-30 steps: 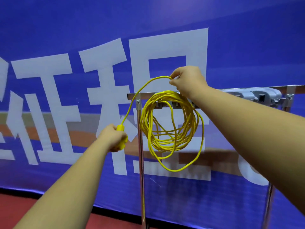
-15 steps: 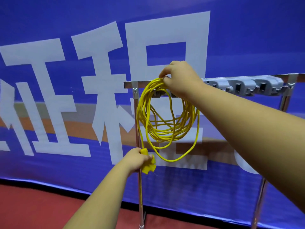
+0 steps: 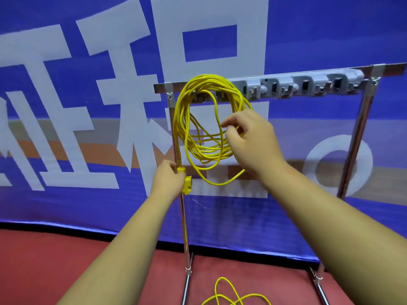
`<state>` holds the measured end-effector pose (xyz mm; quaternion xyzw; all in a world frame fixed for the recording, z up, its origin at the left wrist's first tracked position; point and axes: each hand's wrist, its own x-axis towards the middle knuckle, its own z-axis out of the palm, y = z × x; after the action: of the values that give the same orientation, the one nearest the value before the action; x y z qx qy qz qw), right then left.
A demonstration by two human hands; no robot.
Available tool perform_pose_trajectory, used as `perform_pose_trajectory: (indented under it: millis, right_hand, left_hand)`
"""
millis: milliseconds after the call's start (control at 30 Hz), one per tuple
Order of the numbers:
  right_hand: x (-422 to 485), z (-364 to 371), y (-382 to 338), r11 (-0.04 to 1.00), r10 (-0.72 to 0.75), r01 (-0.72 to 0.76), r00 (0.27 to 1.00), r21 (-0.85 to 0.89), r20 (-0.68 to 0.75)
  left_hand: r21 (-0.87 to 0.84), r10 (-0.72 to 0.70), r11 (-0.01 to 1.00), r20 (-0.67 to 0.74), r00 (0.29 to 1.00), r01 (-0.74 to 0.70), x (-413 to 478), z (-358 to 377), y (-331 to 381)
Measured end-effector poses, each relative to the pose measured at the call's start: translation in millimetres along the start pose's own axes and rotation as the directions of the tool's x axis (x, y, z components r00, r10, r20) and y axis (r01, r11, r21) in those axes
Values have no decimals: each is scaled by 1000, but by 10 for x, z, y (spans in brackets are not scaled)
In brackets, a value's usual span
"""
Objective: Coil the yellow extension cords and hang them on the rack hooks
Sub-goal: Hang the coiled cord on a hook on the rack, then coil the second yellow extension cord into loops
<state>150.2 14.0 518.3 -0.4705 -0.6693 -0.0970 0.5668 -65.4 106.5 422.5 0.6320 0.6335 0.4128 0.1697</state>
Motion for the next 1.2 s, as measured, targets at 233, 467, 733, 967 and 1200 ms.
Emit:
perform_pose_trajectory:
  millis: [233,467,733,967,1200]
  right_hand:
    - [-818,292,314,992,125,-126,954,-12,273]
    - [-1600,569,600,964,252,-265,876,-26,413]
    - [-3215,1023,1210,773,584,-610,577,-174,571]
    - [-4875,1093,1653,628,687,-604,133,-491,714]
    - [-5851,1022,1806,702,598,-338,-200,-627,777]
  left_hand:
    - [-148,-13,988,189,982,42,-504,193,-208]
    - [-163,-115,968,383,916,190,-966,641,-678]
    - [100,-371,915,585,721,390,-1685,1673,-1907]
    - [459,-533,843,654,536,279,-2702,2464,-3025]
    - [533,-461,838,807,368,-118,-3671,2745,-3731]
